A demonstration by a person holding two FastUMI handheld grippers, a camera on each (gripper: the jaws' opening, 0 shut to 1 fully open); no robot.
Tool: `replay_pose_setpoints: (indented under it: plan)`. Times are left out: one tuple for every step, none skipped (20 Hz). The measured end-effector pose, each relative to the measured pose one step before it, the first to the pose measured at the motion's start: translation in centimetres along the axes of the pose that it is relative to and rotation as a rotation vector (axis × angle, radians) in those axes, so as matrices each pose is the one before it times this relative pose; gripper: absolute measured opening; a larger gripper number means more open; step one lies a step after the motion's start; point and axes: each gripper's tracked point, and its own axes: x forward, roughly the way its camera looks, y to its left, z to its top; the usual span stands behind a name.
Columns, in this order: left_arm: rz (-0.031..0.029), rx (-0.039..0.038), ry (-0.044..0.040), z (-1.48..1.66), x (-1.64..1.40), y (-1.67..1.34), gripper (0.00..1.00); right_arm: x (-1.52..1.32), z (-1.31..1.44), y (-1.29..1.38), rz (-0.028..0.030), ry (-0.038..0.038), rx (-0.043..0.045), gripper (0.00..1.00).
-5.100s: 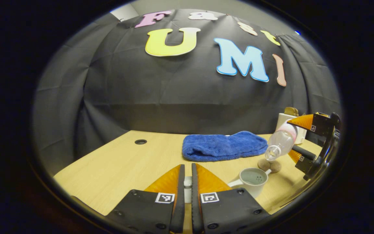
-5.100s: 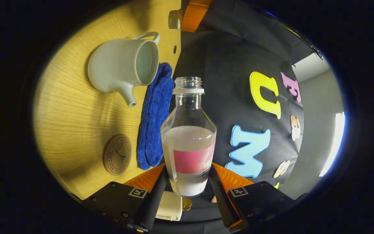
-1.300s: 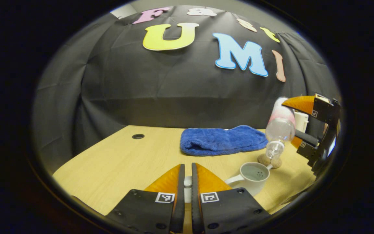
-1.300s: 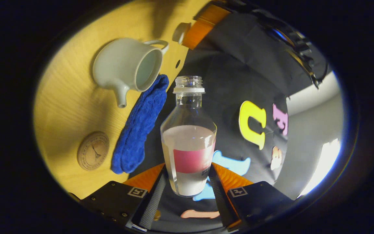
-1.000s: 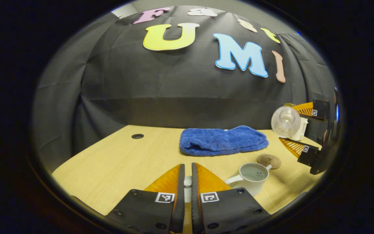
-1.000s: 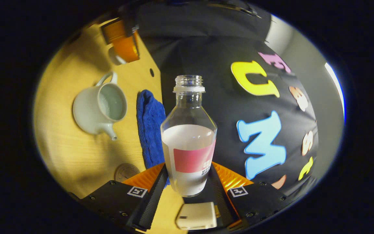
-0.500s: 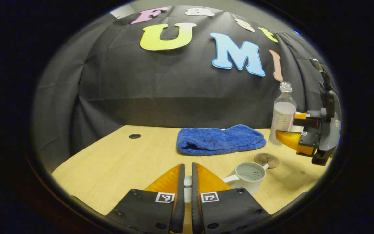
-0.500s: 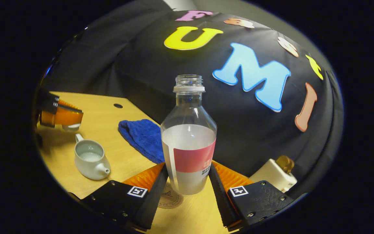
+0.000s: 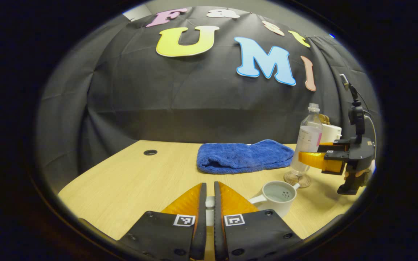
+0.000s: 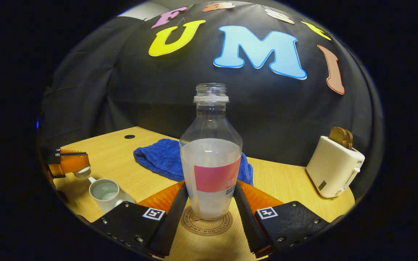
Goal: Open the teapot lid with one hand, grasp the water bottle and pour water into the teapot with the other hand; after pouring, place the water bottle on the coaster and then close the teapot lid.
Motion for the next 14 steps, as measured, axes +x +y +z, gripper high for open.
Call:
replay_pose_setpoints:
  plan:
    - [0.00022,-0.00027,-0.00132,-0.031,-0.065,-0.016,0.15,0.125,-0.35,-0.104,0.00121,0.00917,0.01747,0.77]
    - [0.00091,0.00083,-0.00082,0.108,-0.082,-0.015,0.15,0.126,-0.391,-0.103,0.00142,0.00873,0.01813,0.77]
    - [-0.0007,0.00018,-0.00023,-0.066,0.024,-0.001,0.16,0.183,-0.195,-0.122,0.00103,0.00916,0.01748,0.77]
    - [-0.00041,-0.00038,0.00003,0.034,-0.005,0.001,0.16,0.094,-0.366,-0.079,0.00242,0.0101,0.01447,0.77]
    - [0.00003,0.00059,0.0009,-0.083,0.029,-0.03,0.16,0.063,-0.27,0.002,0.00403,0.01247,0.01028,0.77]
    - [0.00042,0.00047,0.0009,0.047,0.055,0.012,0.16,-0.222,0.173,-0.058,0.00176,-0.01147,0.00879,0.77]
    - [0.00048,0.00025,0.00002,-0.028,-0.046,0.013,0.16,0.139,-0.404,0.047,-0.00005,0.00646,0.00479,0.77]
    - [0.00013,-0.00032,-0.0007,0.084,0.048,0.022,0.15,0.018,0.1,0.043,0.00013,-0.00248,0.00533,0.77]
    - [0.00018,-0.00069,-0.00071,-0.091,-0.043,-0.056,0.16,0.085,0.012,0.003,0.00051,0.00208,-0.00108,0.77]
    - [-0.00031,-0.00006,0.00021,0.046,-0.017,-0.003,0.15,-0.137,-0.323,-0.097,0.0006,0.01088,-0.0087,0.77]
    - [-0.00011,0.00029,0.00005,-0.001,-0.023,0.017,0.16,-0.12,-0.103,-0.071,0.0014,0.0011,-0.00675,0.78]
    - [-0.00048,0.00002,0.00021,0.075,-0.012,0.025,0.15,0.019,0.059,-0.236,-0.00843,-0.00644,-0.00942,0.79]
    - [0.00064,0.00102,-0.00067,-0.08,0.044,-0.059,0.15,-0.302,0.204,-0.291,-0.01554,-0.01104,-0.00937,0.85]
    - [-0.00051,-0.00033,-0.00138,0.052,-0.005,-0.015,0.15,-0.398,0.335,-0.26,-0.01633,-0.01334,-0.00887,0.9]
